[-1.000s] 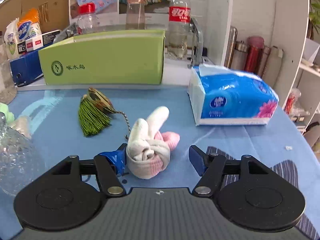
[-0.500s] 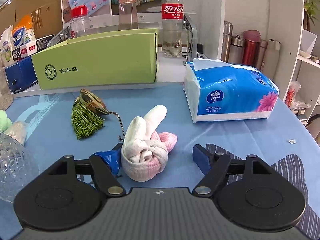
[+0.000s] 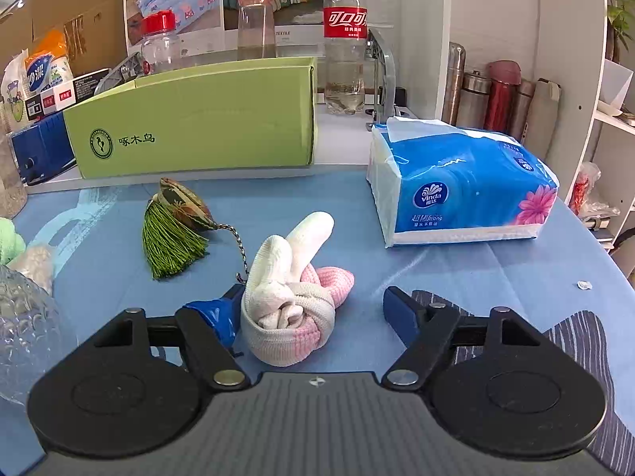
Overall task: Organize soft objects
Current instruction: 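Grasp the green towel with the left tool while the right tool grasps the knotted sock, then lower both items into the lime-green box and open both tools, then move the left tool to the cotton swab bag while the right tool approaches the green lure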
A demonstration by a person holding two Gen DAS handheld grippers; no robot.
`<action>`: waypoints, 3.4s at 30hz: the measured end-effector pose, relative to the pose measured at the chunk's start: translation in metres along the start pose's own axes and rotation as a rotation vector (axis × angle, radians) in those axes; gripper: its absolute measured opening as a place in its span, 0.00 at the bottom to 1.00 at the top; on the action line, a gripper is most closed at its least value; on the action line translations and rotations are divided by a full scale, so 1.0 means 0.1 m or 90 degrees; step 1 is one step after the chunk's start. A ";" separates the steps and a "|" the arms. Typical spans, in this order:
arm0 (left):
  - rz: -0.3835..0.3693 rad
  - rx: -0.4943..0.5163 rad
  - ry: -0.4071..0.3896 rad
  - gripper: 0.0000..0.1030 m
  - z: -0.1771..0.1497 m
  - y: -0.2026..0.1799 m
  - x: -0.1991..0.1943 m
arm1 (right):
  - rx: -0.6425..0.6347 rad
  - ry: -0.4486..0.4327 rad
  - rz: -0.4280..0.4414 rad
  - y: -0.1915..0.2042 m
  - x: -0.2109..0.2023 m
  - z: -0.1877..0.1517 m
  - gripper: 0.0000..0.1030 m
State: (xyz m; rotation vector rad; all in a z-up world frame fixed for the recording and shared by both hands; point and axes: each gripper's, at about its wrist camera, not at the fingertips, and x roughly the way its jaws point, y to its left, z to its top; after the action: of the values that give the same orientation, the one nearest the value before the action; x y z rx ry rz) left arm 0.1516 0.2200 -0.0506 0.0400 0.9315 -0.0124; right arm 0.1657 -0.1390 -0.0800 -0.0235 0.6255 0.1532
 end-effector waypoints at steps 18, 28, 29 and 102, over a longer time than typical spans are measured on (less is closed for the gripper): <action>-0.032 -0.068 -0.164 0.27 1.00 0.01 -0.88 | 0.039 -0.185 0.180 -0.02 -0.54 0.86 0.23; -0.071 -0.016 -0.128 0.28 2.23 -0.64 0.10 | -0.017 -0.160 0.171 0.21 0.52 1.86 0.23; -0.063 -0.011 -0.122 0.30 2.28 -0.67 0.20 | -0.019 -0.152 0.166 0.22 0.64 1.89 0.23; 0.036 0.142 -0.046 0.90 0.11 -0.31 0.12 | 0.098 -0.050 0.110 -0.09 -0.72 0.08 0.46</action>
State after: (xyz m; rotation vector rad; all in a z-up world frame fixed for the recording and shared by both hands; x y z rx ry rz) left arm 0.1663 0.1887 -0.0543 0.2708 0.8524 -0.0640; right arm 0.1145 -0.1568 -0.0318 0.1852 0.5599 0.2708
